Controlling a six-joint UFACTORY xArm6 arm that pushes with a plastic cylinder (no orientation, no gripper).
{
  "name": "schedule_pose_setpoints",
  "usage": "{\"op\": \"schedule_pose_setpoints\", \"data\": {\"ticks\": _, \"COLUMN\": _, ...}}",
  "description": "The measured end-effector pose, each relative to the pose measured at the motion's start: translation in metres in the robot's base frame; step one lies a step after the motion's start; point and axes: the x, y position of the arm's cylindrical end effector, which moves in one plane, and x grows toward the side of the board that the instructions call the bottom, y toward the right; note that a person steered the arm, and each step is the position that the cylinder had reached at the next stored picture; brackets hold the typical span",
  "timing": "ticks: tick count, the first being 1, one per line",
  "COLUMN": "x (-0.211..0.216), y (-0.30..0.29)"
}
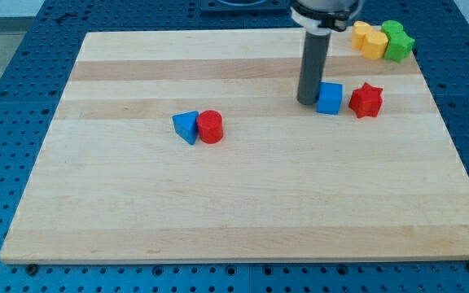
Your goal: Move the blue triangle along with the red circle slightly right
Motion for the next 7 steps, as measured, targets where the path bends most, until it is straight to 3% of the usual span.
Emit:
{"op": "schedule_pose_setpoints", "data": {"ticks": 2, "x": 0.012, "y": 0.027}}
{"op": "schedule_pose_setpoints", "data": {"ticks": 3, "x": 0.012, "y": 0.007}}
{"op": "schedule_pose_setpoints", "data": {"ticks": 7, "x": -0.054, "y": -0.285}}
